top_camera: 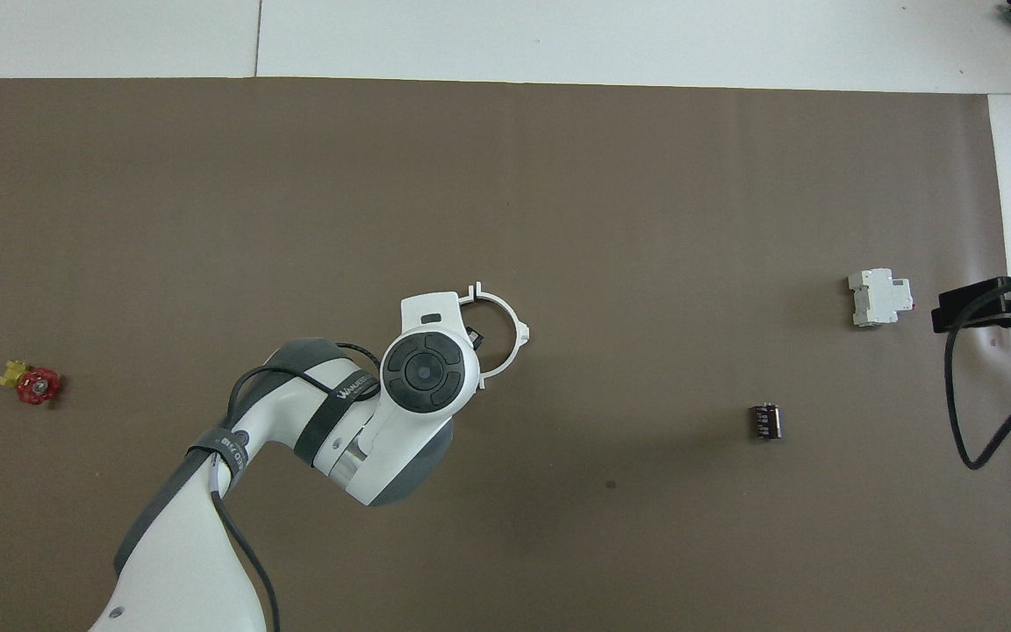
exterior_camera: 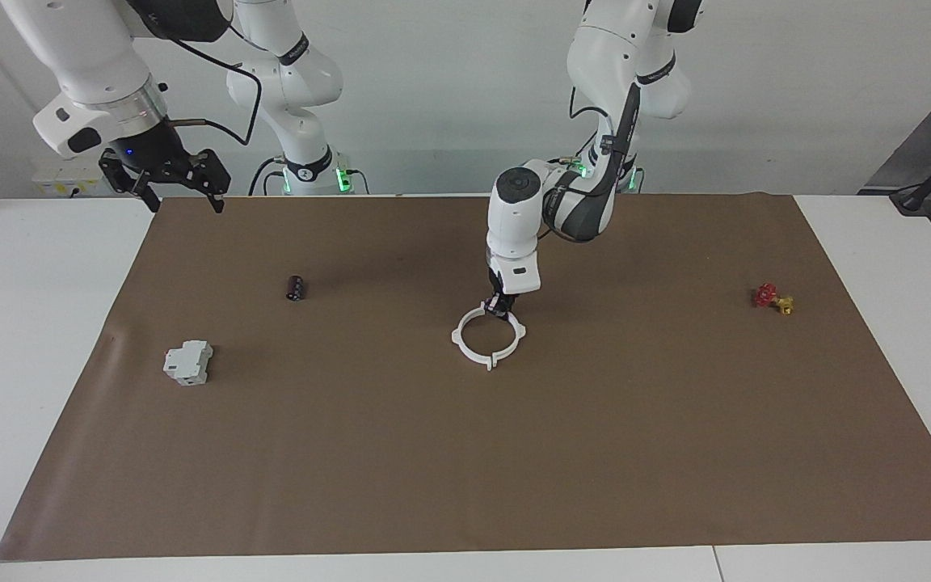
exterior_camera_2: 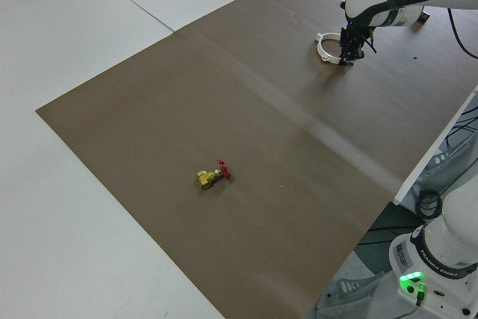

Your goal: Assemble drain pipe with both arms

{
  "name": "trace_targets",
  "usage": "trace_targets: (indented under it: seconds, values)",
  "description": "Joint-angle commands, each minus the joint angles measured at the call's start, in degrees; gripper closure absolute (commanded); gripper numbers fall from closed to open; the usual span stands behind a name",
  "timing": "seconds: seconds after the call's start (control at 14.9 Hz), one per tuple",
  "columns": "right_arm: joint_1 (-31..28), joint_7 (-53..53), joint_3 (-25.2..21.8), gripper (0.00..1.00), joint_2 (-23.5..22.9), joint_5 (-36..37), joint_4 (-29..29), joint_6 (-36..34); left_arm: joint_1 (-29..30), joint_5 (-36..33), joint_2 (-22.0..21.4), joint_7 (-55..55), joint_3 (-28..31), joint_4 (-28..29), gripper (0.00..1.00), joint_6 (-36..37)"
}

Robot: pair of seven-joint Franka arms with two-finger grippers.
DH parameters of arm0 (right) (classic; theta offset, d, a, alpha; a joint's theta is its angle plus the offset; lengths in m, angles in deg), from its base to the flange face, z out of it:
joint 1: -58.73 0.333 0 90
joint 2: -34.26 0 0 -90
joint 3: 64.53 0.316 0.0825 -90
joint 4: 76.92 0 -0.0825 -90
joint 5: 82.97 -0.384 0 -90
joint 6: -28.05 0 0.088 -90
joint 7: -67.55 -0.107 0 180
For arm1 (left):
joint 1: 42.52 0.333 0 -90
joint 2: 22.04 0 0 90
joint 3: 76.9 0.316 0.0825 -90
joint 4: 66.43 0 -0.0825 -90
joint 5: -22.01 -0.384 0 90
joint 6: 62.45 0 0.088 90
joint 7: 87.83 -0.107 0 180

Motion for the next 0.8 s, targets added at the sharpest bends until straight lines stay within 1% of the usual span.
trace_targets:
  seconds: [0.0,0.74]
  values:
    - [-0.58,0.68,0.21,0.00,0.63,-1.32,0.03,-1.23,-0.12,-1.72,1.07,-0.48,1.05,-0.20,1.00,2.31]
    - [-0.58,0.68,0.21,0.00,0.63,-1.32,-0.06,-1.23,-0.56,-1.80,1.07,-0.39,1.05,-1.16,1.00,3.54]
